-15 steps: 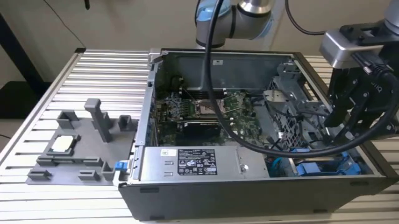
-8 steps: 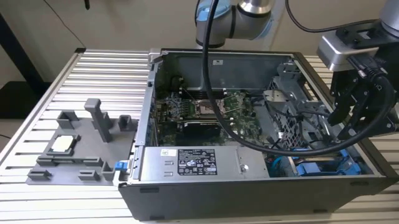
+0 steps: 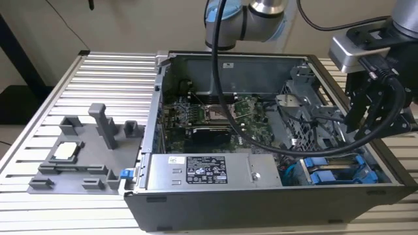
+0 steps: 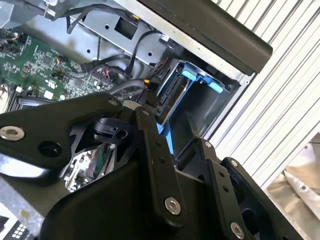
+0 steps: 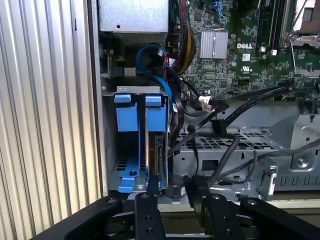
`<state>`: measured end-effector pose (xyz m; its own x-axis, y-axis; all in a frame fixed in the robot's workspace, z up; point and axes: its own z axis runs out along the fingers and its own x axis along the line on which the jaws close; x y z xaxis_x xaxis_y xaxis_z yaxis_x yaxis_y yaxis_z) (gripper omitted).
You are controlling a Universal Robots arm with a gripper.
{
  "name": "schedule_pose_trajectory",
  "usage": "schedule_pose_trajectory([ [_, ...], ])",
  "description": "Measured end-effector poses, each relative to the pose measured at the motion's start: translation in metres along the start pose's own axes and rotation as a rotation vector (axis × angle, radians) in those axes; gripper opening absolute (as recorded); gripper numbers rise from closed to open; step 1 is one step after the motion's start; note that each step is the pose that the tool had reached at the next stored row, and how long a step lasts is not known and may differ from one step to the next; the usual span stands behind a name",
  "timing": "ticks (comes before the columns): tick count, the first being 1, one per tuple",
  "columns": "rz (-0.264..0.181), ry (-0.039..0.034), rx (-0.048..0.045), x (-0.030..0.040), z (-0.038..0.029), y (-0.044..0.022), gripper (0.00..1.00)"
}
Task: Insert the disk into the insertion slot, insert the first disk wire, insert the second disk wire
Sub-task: 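Insert the first disk wire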
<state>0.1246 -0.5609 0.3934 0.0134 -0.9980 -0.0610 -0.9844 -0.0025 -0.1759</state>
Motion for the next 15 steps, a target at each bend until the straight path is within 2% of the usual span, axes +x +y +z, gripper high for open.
schedule_pose_trajectory([
  [3, -0.015, -0.0027, 0.0045, -0.0054, 0.001, 0.0005, 0.41],
  [6, -0.026, -0.0045, 0.0109, -0.0069, 0.0029, 0.0007, 0.41],
  [15, -0.081, -0.0142, 0.0085, -0.0069, 0.0048, -0.0001, 0.41],
])
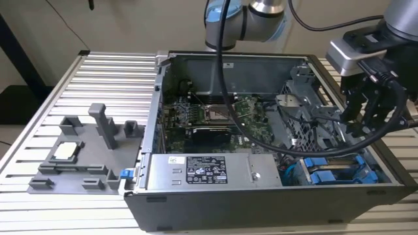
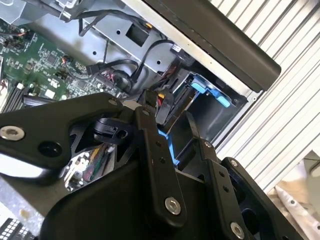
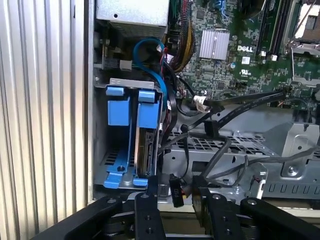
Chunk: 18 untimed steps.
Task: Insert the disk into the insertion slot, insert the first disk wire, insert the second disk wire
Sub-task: 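Insert the first disk wire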
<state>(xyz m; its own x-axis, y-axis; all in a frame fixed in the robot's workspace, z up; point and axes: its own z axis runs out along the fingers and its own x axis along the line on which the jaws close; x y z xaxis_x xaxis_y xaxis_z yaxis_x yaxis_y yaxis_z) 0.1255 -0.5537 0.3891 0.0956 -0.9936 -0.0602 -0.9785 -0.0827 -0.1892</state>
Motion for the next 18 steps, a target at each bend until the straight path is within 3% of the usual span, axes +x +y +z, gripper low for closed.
schedule_pose_trajectory([
  [13, -0.003, -0.0005, -0.0002, 0.0005, 0.0005, -0.0019, 0.39],
  [16, -0.003, -0.0005, -0.0003, 0.0005, 0.0006, -0.0019, 0.2],
  [18, -0.003, -0.0005, -0.0003, 0.0005, 0.0006, -0.0019, 0.19],
])
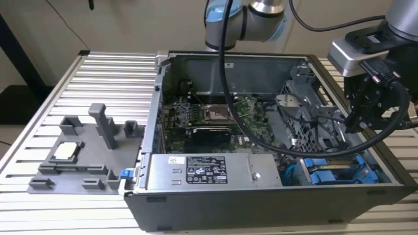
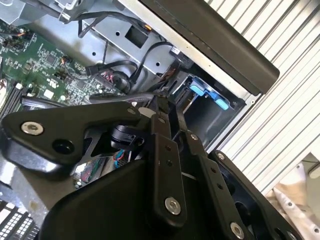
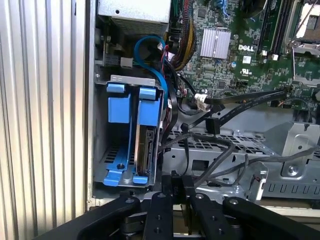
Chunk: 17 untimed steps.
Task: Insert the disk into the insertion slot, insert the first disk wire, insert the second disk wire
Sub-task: 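Insert the first disk wire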
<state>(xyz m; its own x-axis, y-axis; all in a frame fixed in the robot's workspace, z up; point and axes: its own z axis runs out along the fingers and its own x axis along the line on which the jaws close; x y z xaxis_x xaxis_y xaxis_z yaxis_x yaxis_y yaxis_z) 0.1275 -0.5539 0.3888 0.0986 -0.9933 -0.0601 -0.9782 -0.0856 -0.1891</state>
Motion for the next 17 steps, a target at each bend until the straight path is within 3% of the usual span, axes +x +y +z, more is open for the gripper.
schedule_pose_trajectory([
  [4, 0.0, 0.0, -0.0001, 0.0, 0.0001, -0.0002, 0.19],
  [5, 0.0, 0.0007, -0.0045, 0.0001, 0.0003, -0.0009, 0.19],
  [9, 0.002, 0.0098, -0.061, 0.0008, 0.0015, -0.0071, 0.19],
  [10, 0.002, 0.0095, -0.0706, 0.001, 0.0023, -0.0096, 0.19],
  [13, 0.003, 0.0083, -0.0839, 0.0019, 0.0062, -0.0169, 0.19],
  [17, 0.004, 0.0078, -0.093, 0.003, 0.0114, -0.0242, 0.19],
])
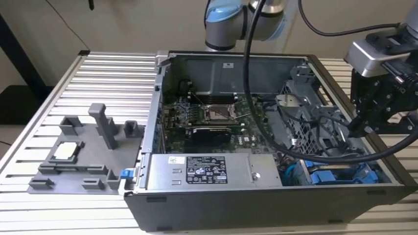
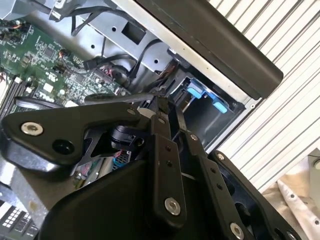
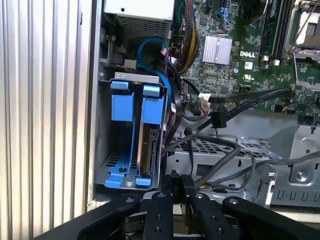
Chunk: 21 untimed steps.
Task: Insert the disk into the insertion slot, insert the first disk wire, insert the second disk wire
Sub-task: 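Insert the first disk wire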
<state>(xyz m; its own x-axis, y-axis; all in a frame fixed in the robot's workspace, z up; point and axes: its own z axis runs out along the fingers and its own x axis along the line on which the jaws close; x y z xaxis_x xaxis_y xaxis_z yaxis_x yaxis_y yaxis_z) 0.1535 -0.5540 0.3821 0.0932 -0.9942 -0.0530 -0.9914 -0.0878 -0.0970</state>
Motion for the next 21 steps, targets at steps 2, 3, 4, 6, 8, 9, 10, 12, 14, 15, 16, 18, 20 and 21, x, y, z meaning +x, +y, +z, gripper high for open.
schedule_pose_trajectory([
  [2, 0.005, 0.0015, -0.0037, 0.0002, 0.0015, -0.0008, 0.19],
  [3, 0.011, 0.0032, -0.0056, 0.0002, 0.002, -0.0008, 0.19],
  [4, 0.019, 0.0048, -0.008, 0.0002, 0.0026, -0.0007, 0.19],
  [6, 0.039, 0.008, -0.0139, 0.0003, 0.0036, -0.0007, 0.19],
  [8, 0.055, 0.0093, -0.0221, 0.0004, 0.0049, -0.0006, 0.19],
  [9, 0.061, 0.0096, -0.0258, 0.0004, 0.0056, -0.0005, 0.19],
  [10, 0.065, 0.0098, -0.0295, 0.0005, 0.0062, -0.0004, 0.19],
  [12, 0.074, 0.0102, -0.0386, 0.0011, 0.0073, -0.0003, 0.19],
  [14, 0.081, 0.0104, -0.0479, 0.0018, 0.0082, -0.0001, 0.19],
  [15, 0.085, 0.0105, -0.051, 0.0022, 0.0086, 0.0, 0.19],
  [16, 0.09, 0.0107, -0.0516, 0.0024, 0.0094, 0.0001, 0.19],
  [18, 0.104, 0.0119, -0.051, 0.0034, 0.0117, 0.0004, 0.19],
  [20, 0.116, 0.0126, -0.0504, 0.0045, 0.0143, 0.0006, 0.19],
  [21, 0.123, 0.0132, -0.05, 0.005, 0.0155, 0.0008, 0.19],
])
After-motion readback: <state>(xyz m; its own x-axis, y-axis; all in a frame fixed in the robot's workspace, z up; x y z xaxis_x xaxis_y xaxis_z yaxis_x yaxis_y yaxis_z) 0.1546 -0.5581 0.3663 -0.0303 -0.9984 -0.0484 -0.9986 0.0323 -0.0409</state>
